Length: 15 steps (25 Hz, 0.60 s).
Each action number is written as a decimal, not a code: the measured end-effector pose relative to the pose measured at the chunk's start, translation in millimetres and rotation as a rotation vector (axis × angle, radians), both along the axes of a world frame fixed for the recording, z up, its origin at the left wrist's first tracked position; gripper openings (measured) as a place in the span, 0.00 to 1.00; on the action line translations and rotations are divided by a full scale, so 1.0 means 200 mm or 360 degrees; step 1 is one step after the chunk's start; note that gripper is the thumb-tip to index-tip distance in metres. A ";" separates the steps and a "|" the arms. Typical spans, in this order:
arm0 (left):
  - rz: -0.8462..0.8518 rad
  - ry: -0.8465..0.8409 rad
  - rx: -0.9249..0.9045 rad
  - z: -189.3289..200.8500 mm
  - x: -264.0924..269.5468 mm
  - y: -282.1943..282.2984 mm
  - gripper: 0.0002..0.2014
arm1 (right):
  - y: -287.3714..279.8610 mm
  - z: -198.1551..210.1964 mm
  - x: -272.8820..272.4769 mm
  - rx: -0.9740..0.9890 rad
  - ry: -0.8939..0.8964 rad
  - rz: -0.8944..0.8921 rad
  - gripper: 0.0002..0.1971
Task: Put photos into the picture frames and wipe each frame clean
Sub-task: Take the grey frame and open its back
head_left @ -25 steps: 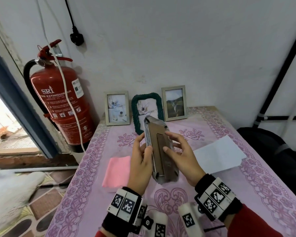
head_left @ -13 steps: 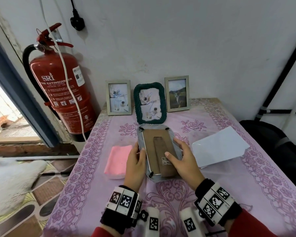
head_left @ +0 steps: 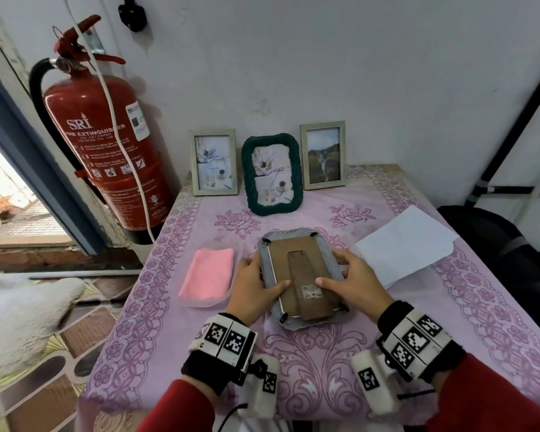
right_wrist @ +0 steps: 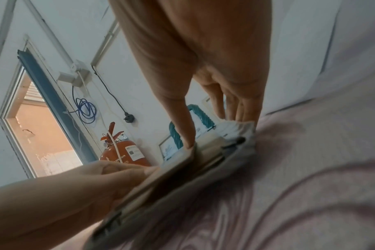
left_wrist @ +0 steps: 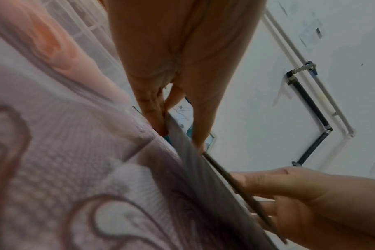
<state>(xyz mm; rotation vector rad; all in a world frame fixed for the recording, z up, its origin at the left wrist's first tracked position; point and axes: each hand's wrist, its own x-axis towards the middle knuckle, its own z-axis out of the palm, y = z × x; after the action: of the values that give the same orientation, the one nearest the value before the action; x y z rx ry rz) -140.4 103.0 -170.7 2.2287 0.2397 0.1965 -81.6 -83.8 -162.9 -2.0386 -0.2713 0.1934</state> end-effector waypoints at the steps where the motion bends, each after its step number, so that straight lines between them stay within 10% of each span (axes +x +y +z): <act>1: -0.0058 0.0040 -0.0004 0.00 0.00 0.01 0.25 | -0.02 0.00 0.01 -0.0035 -0.0008 0.0016 0.30; 15: -0.0193 0.0087 -0.0165 -0.05 -0.08 0.02 0.25 | -0.15 0.02 0.00 -0.0369 0.0011 0.0302 0.25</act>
<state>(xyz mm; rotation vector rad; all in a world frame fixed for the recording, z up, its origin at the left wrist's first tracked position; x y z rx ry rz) -155.7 107.3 -180.1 2.1394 0.1406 0.0564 -80.8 -114.6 -158.2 -2.2407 -0.4567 0.3637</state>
